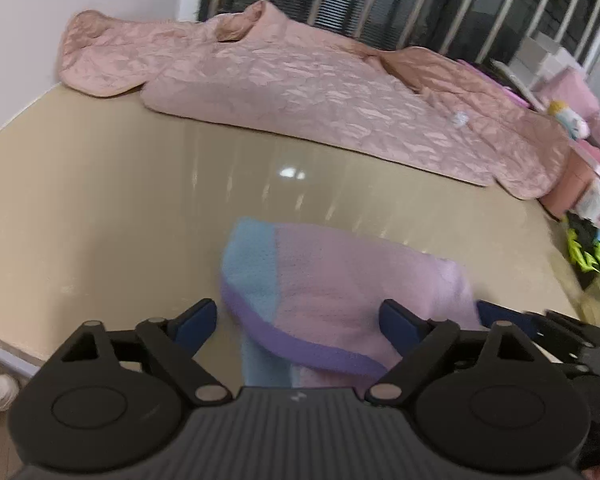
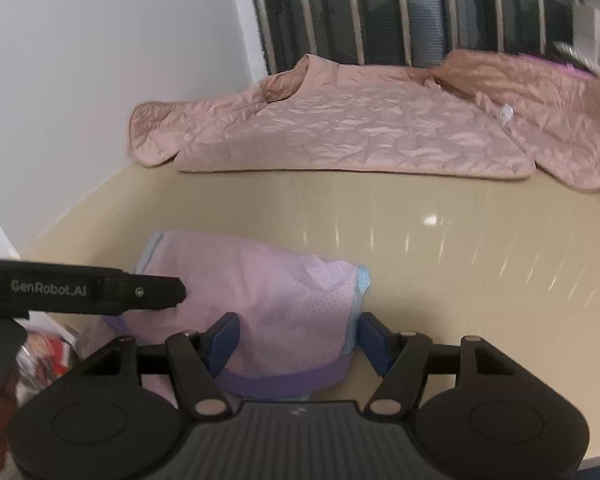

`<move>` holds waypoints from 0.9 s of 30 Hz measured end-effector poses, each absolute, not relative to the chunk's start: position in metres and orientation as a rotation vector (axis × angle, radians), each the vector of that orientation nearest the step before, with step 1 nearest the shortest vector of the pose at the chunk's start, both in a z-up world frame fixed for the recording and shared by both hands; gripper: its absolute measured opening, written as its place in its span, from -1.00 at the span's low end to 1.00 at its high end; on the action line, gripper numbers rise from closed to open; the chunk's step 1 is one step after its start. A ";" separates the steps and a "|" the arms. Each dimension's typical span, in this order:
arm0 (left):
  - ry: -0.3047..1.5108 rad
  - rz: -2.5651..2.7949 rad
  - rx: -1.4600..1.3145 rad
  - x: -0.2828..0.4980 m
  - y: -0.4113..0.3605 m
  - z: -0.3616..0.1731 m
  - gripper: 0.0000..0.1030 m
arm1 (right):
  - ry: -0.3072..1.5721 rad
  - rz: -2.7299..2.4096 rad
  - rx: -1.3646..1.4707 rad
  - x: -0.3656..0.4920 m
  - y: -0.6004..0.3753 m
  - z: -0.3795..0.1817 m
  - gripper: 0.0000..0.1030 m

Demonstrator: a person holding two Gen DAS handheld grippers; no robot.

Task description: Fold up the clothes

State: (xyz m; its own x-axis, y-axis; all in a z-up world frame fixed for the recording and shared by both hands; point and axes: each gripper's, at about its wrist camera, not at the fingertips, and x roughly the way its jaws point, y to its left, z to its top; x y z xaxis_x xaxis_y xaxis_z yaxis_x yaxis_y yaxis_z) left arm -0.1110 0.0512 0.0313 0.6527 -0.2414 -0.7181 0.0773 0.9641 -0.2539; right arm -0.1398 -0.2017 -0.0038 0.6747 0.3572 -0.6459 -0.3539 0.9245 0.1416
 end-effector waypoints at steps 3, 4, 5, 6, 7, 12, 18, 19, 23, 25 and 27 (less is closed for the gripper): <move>0.853 -0.237 -0.258 -0.112 0.049 0.031 -0.06 | 0.713 0.415 0.002 -0.143 -0.200 -0.004 -0.04; 0.853 -0.240 -0.268 -0.113 0.049 0.031 -0.09 | 0.707 0.418 0.004 -0.144 -0.200 -0.003 -0.29; 0.853 -0.243 -0.279 -0.113 0.049 0.030 -0.11 | 0.699 0.417 0.007 -0.145 -0.199 -0.001 -0.40; 0.853 -0.247 -0.292 -0.114 0.049 0.029 -0.20 | 0.691 0.417 0.009 -0.146 -0.199 0.001 -0.60; 0.853 -0.255 -0.317 -0.115 0.051 0.029 -0.40 | 0.683 0.417 0.011 -0.147 -0.198 0.003 -0.77; 0.831 -0.268 -0.371 -0.119 0.055 0.034 -0.69 | 0.643 0.415 0.023 -0.151 -0.197 0.012 -0.86; 0.770 -0.296 -0.399 -0.122 0.053 0.054 -0.73 | 0.585 0.413 0.019 -0.154 -0.198 0.027 -0.86; 0.756 -0.301 -0.397 -0.120 0.051 0.058 -0.73 | 0.572 0.410 0.018 -0.153 -0.199 0.032 -0.86; 0.696 -0.334 -0.390 -0.106 0.038 0.079 -0.73 | 0.507 0.380 0.000 -0.142 -0.209 0.052 -0.86; 0.648 -0.357 -0.372 -0.095 0.026 0.091 -0.73 | 0.473 0.362 -0.014 -0.135 -0.214 0.063 -0.86; 0.612 -0.372 -0.365 -0.080 0.017 0.103 -0.73 | 0.440 0.340 -0.036 -0.123 -0.220 0.072 -0.86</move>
